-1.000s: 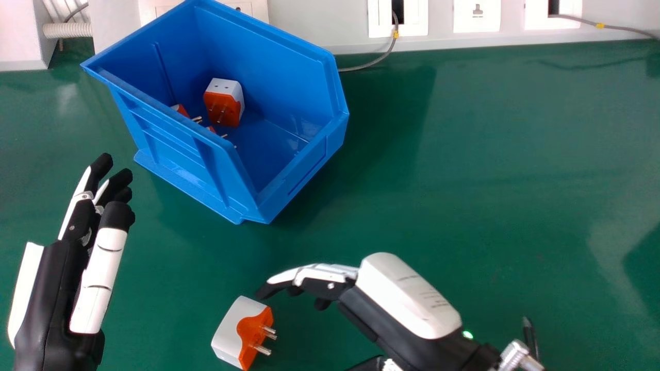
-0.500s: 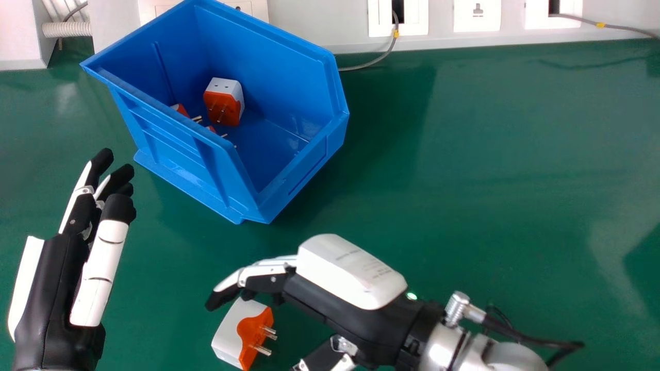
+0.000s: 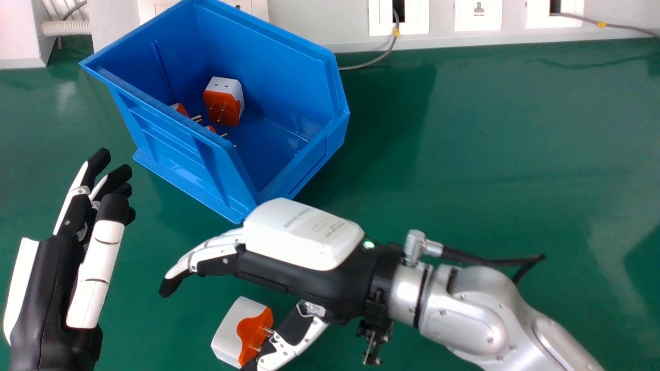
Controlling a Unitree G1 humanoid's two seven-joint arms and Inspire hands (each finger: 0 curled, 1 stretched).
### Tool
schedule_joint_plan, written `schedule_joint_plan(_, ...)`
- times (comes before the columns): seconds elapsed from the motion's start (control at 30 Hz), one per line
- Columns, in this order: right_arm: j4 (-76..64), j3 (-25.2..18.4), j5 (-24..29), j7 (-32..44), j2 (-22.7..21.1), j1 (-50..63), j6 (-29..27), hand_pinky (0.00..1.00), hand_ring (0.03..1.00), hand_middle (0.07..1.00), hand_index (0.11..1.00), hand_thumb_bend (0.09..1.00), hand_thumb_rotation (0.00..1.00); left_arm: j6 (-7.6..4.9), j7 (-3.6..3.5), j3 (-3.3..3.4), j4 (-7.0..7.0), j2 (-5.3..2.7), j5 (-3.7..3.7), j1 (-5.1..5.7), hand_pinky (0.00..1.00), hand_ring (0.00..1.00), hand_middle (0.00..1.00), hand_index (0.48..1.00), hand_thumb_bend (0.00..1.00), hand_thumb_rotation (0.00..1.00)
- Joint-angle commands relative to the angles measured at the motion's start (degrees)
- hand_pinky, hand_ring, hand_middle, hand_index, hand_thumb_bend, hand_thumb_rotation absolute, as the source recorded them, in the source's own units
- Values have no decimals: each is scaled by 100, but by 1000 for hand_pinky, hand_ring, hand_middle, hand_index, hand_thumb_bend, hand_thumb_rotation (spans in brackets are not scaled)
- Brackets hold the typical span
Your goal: Pick all objects and put in blue box
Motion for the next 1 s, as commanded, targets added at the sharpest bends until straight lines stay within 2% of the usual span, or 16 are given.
schedule_joint_plan(0.0,35,66,43,73,85,-219,-148,615,766,812,765,554,108,-71,62,49,-200,-6,24,69,870,905,906,936,720,898)
schedule_joint_plan(0.13,292,167,-22,124,139,-450,-315,622,774,820,765,558,100,-94,120,54,-250,-56,39,165,863,901,902,933,730,897)
schedule_joint_plan(0.47,967,379,-155,240,179,-910,-679,620,774,806,750,566,50,-14,301,-13,-475,-177,100,333,861,898,900,932,752,892)
schedule_joint_plan(0.7,1291,539,-601,125,212,-1103,-805,626,779,806,749,564,31,85,358,11,-536,-187,94,317,858,892,898,929,767,883)
schedule_joint_plan(0.8,1417,560,-744,41,232,-1164,-868,627,778,801,745,530,14,114,368,8,-551,-180,101,305,857,890,897,924,767,880)
schedule_joint_plan(0.97,1740,664,-1273,-383,212,-1307,-1047,618,767,785,730,479,5,169,347,50,-596,-145,53,269,853,888,897,920,759,880)
